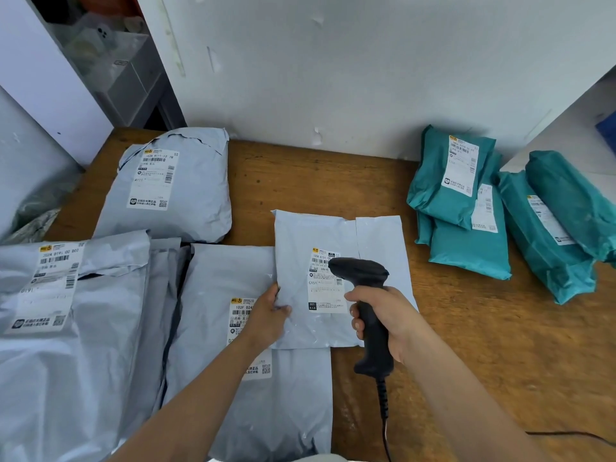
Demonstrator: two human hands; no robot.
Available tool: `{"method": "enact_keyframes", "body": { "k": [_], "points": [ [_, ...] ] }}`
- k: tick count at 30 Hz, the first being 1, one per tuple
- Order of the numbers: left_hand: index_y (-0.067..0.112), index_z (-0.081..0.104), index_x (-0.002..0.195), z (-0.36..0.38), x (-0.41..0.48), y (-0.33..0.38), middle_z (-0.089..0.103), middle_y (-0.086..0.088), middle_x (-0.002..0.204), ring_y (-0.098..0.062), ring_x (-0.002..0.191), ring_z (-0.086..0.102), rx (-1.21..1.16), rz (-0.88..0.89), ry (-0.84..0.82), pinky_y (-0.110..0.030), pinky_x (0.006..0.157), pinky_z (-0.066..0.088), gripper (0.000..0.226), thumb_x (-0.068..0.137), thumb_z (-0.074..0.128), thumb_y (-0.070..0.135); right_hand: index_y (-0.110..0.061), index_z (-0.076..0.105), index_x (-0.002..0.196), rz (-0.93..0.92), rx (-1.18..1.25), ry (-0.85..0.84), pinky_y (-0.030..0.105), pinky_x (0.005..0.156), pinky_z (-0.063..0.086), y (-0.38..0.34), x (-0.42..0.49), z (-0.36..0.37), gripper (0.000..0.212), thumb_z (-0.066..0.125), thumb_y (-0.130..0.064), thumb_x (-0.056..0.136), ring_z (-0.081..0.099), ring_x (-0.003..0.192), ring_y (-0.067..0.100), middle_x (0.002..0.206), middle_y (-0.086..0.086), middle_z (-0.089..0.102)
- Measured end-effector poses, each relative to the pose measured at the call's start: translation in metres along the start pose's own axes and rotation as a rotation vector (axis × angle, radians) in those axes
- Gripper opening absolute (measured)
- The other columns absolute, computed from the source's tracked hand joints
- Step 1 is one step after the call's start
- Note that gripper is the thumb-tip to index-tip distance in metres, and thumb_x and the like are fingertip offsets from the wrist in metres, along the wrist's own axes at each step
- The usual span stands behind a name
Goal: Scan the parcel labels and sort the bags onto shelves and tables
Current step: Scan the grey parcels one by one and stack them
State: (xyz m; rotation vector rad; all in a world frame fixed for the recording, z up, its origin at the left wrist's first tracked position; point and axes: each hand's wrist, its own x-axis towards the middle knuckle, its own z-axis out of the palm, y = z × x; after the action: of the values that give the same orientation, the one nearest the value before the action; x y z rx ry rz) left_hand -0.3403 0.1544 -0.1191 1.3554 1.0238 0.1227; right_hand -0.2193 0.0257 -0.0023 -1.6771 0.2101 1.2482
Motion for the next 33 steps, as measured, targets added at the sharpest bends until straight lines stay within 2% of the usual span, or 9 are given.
{"method": "enact_keyframes", "body": {
  "k": [7, 13, 15, 18, 22, 25, 27, 29, 33],
  "points": [
    [0.016, 0.057, 0.115, -0.014, -0.015, 0.025, 0.066, 0.002, 0.097, 0.001, 0.070, 0.064, 0.021, 0.016, -0.031, -0.008, 0.054, 0.049, 0.048, 0.085, 0.042, -0.019, -0.005, 0.059, 0.084, -0.073, 0.017, 0.029, 0.025, 0.045, 0.040, -0.001, -0.003, -0.004, 0.006, 0.064, -0.005, 0.083, 0.045, 0.043, 0.017, 0.055, 0.008, 0.053],
    [0.024, 0.058, 0.094, -0.079, -0.068, 0.044, 0.066, 0.000, 0.082, -0.022, 0.074, 0.061, 0.097, -0.021, 0.183, -0.029, 0.060, 0.044, 0.037, 0.079, 0.043, -0.007, -0.007, 0.057, 0.084, -0.125, 0.034, 0.045, 0.026, 0.045, 0.041, -0.005, -0.002, -0.004, 0.009, 0.066, -0.007, 0.082, 0.047, 0.043, 0.017, 0.055, 0.007, 0.054],
    [0.020, 0.050, 0.108, -0.101, -0.093, 0.040, 0.065, -0.006, 0.096, -0.027, 0.083, 0.061, 0.351, -0.066, 0.239, -0.034, 0.067, 0.047, 0.032, 0.083, 0.044, 0.001, -0.005, 0.058, 0.084, -0.124, 0.024, 0.042, 0.026, 0.046, 0.042, -0.004, 0.000, -0.001, 0.011, 0.067, -0.008, 0.082, 0.048, 0.043, 0.017, 0.056, 0.008, 0.055],
    [0.004, 0.023, 0.141, -0.108, -0.121, 0.025, 0.050, -0.022, 0.122, -0.041, 0.106, 0.055, 1.034, -0.165, 0.345, -0.045, 0.083, 0.049, 0.069, 0.079, 0.054, 0.006, -0.005, 0.058, 0.086, -0.117, -0.003, 0.036, 0.026, 0.046, 0.043, -0.001, 0.002, 0.005, 0.012, 0.068, -0.009, 0.082, 0.049, 0.044, 0.017, 0.057, 0.008, 0.055],
    [-0.005, 0.046, 0.133, -0.071, -0.117, 0.001, 0.054, -0.040, 0.117, -0.056, 0.102, 0.057, 1.259, 0.142, 0.469, -0.059, 0.072, 0.052, 0.103, 0.039, 0.081, 0.019, -0.004, 0.058, 0.085, -0.120, -0.023, 0.016, 0.026, 0.046, 0.042, 0.002, 0.002, 0.014, 0.010, 0.067, -0.008, 0.082, 0.048, 0.043, 0.017, 0.056, 0.009, 0.055],
    [0.012, 0.034, 0.144, -0.037, -0.083, -0.023, 0.032, -0.028, 0.149, -0.042, 0.137, 0.026, 1.307, 0.355, 0.327, -0.058, 0.104, 0.031, 0.073, 0.079, 0.050, 0.041, -0.005, 0.060, 0.086, -0.121, -0.039, 0.025, 0.027, 0.047, 0.042, 0.002, -0.001, 0.017, 0.009, 0.067, -0.008, 0.082, 0.049, 0.043, 0.017, 0.056, 0.009, 0.056],
    [0.019, 0.033, 0.146, -0.027, -0.064, -0.047, 0.013, -0.020, 0.158, -0.038, 0.143, 0.013, 1.371, 0.312, 0.193, -0.056, 0.108, 0.018, 0.062, 0.094, 0.024, 0.050, -0.004, 0.059, 0.085, -0.123, -0.049, 0.019, 0.027, 0.046, 0.042, 0.002, -0.002, 0.018, 0.010, 0.067, -0.008, 0.082, 0.048, 0.042, 0.017, 0.056, 0.009, 0.055],
    [0.019, 0.041, 0.142, -0.022, -0.050, -0.059, 0.021, -0.019, 0.156, -0.038, 0.141, 0.023, 1.337, 0.185, 0.089, -0.056, 0.107, 0.024, 0.065, 0.093, 0.020, 0.056, -0.003, 0.057, 0.084, -0.120, -0.060, 0.007, 0.026, 0.044, 0.042, 0.002, -0.006, 0.017, 0.011, 0.067, -0.008, 0.082, 0.048, 0.042, 0.017, 0.056, 0.009, 0.055],
    [0.011, 0.060, 0.119, -0.017, -0.034, -0.008, 0.057, -0.023, 0.127, -0.040, 0.116, 0.057, 1.121, 0.204, 0.219, -0.049, 0.090, 0.049, 0.056, 0.087, 0.033, 0.048, -0.004, 0.056, 0.084, -0.150, -0.101, 0.005, 0.028, 0.045, 0.041, -0.004, -0.009, 0.015, 0.011, 0.066, -0.008, 0.082, 0.047, 0.043, 0.018, 0.056, 0.009, 0.055]
  ]
}}
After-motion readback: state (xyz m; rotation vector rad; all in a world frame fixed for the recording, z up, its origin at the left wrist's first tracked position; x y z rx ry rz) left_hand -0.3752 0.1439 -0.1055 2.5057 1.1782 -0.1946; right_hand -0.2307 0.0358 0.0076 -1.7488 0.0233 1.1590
